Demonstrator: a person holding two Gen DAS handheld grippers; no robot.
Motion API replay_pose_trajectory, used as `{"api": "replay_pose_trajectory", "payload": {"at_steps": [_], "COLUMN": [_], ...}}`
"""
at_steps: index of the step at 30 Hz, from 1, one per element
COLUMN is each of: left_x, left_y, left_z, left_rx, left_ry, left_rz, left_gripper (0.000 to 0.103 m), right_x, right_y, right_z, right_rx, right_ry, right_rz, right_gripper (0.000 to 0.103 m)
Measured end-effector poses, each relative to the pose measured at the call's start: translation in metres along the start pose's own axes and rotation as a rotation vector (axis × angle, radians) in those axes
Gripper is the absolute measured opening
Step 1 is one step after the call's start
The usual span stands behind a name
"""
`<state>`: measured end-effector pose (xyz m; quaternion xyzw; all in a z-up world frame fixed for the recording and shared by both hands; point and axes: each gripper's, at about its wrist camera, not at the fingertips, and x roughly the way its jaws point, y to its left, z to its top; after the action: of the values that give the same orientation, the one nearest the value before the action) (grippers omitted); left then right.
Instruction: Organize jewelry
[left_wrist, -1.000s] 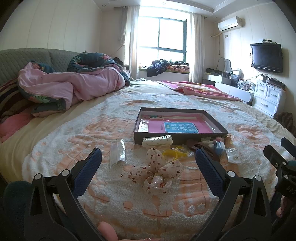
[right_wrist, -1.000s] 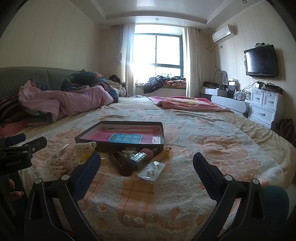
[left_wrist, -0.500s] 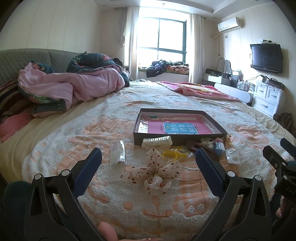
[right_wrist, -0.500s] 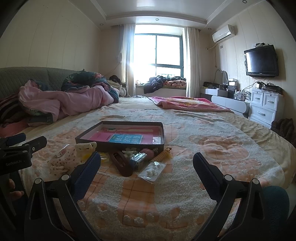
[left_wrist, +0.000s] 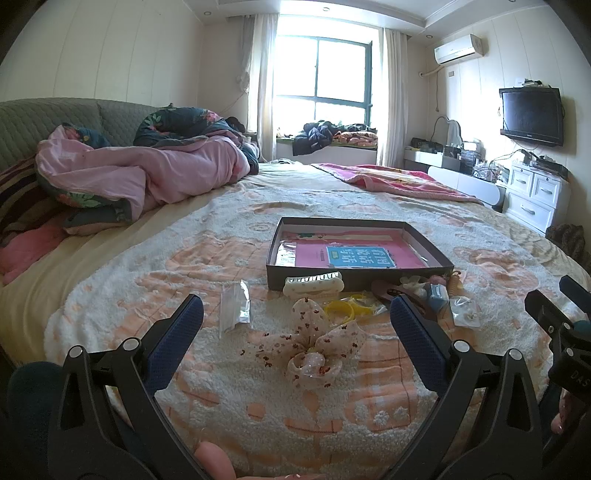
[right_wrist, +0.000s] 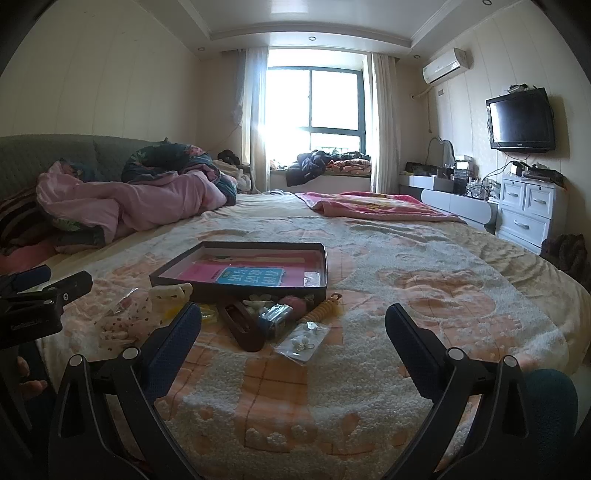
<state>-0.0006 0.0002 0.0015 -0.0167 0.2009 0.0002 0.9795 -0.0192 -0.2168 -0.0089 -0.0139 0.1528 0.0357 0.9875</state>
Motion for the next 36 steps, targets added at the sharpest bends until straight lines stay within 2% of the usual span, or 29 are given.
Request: {"api": "replay_pose_trajectory", "payload": {"at_steps": [11, 21, 28, 36], "left_x": [0.000, 0.010, 0.019, 0.044], "left_y": [0.000, 0.014, 0.027, 0.040], "left_z": [-0.001, 0.001, 0.001, -0.004], "left_rx": [0.002, -0.026, -0.059, -0.091], "left_ry": [0.001, 0.041, 0.068, 0.170], "left_rz": [0.003, 0.029, 0.071, 0.060], "left_gripper": [0.093, 0.093, 0.093, 0.093], "right_x": [0.000, 0.014, 0.032, 0.075], "right_y": [0.001, 0.006, 0.015, 0.011], "right_z": [0.001, 0.001, 0.003, 0.001], "right_rx": [-0.002, -0.028, -0.053, -0.058], "right_ry": [0.000, 0.033, 0.080, 0.194], "right_rz": [0.006, 0.049, 0.102, 0.081], "right_gripper": [0.097, 0.097, 0.097, 0.097]}}
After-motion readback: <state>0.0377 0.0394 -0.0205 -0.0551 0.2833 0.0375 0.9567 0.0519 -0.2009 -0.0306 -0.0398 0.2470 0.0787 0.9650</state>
